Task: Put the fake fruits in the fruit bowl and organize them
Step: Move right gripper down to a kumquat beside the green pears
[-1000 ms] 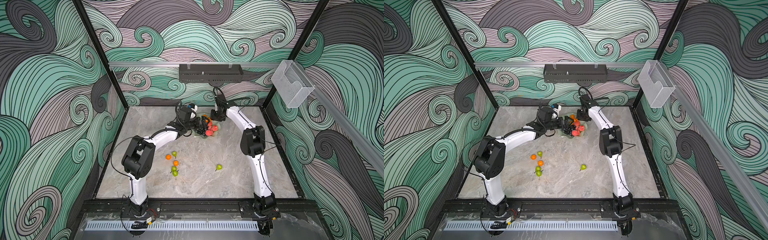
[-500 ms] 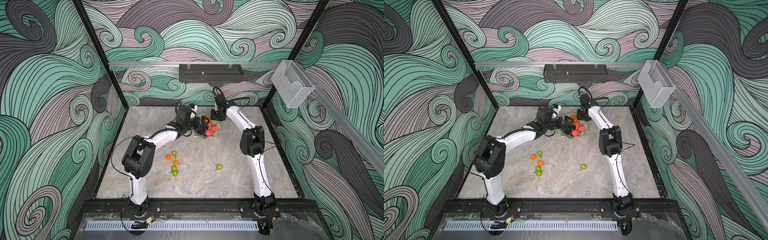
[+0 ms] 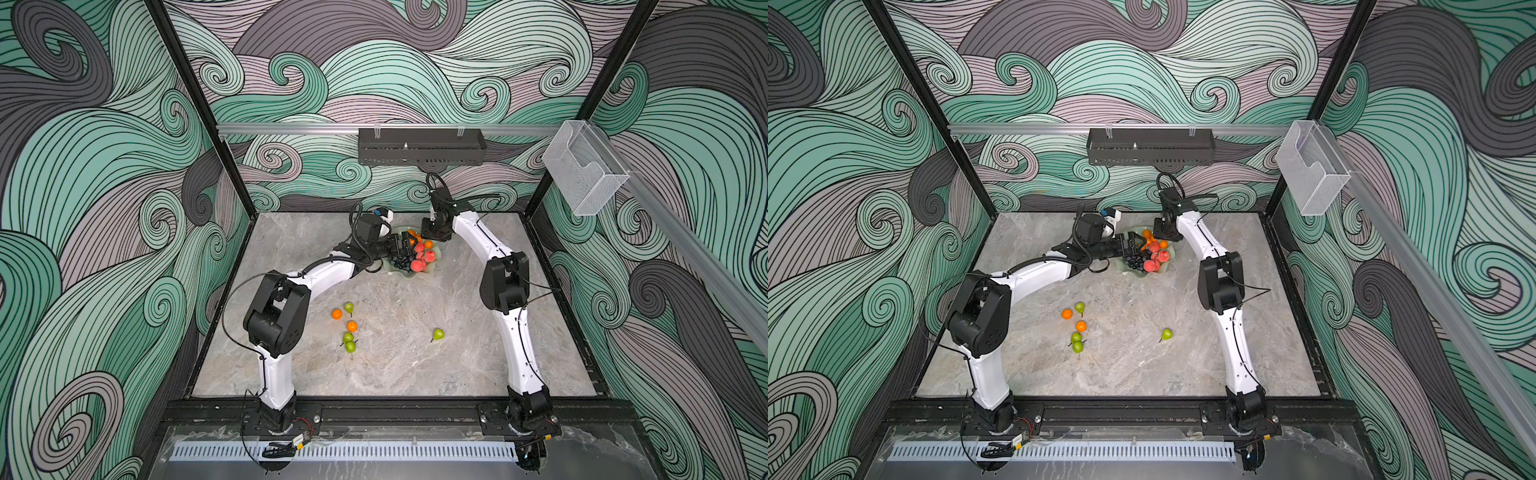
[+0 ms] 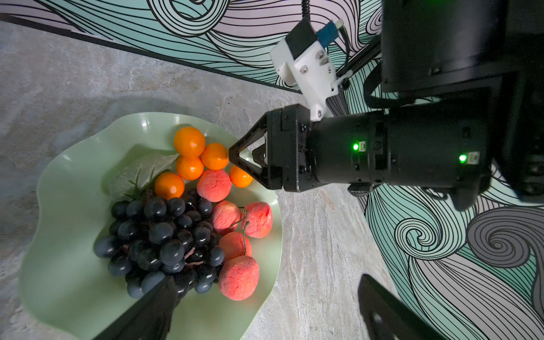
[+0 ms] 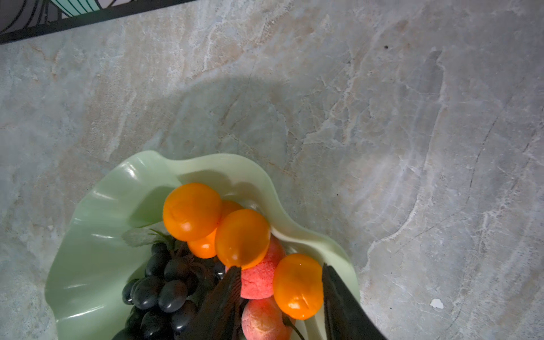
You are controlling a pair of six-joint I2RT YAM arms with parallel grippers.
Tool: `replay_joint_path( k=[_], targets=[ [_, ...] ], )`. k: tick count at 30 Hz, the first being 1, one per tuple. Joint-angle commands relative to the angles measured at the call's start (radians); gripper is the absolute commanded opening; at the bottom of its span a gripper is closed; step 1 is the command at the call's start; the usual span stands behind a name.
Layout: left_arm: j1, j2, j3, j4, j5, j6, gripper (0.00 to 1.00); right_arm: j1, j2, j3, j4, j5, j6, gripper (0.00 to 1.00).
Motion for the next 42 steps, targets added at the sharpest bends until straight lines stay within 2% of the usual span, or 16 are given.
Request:
replay_joint_path(
  k=[1, 6, 11, 16, 25, 32, 37, 42],
  targets=[
    [0.007, -0.068, 0.019, -0.077, -0.028, 0.027, 0.99, 0.001, -0.062, 0.008, -0.026, 0.001, -0.003, 0.49],
    [0.006, -0.179, -0.041, -0.159, -0.074, 0.027, 0.99, 0.030, -0.158, -0.082, -0.025, -0.006, -0.001, 0.51],
    [0.004, -0.315, -0.163, -0.216, -0.117, -0.005, 0.99, 0.096, -0.295, -0.273, 0.039, 0.018, 0.000, 0.53],
    [-0.001, -0.464, -0.306, -0.309, -0.181, -0.037, 0.99, 0.186, -0.457, -0.526, 0.155, 0.048, 0.025, 0.53],
    [-0.016, -0.813, -0.583, -0.448, -0.257, -0.112, 0.99, 0.378, -0.612, -0.794, 0.244, 0.074, 0.112, 0.53],
    [-0.022, -1.078, -0.728, -0.576, -0.332, -0.156, 0.99, 0.534, -0.605, -0.860, 0.266, 0.093, 0.226, 0.54],
    [-0.023, -1.227, -0.752, -0.757, -0.418, -0.177, 0.99, 0.624, -0.577, -0.860, 0.297, 0.111, 0.314, 0.54],
    [-0.023, -1.366, -0.790, -0.858, -0.482, -0.216, 0.99, 0.678, -0.524, -0.823, 0.306, 0.112, 0.381, 0.54]
  ],
)
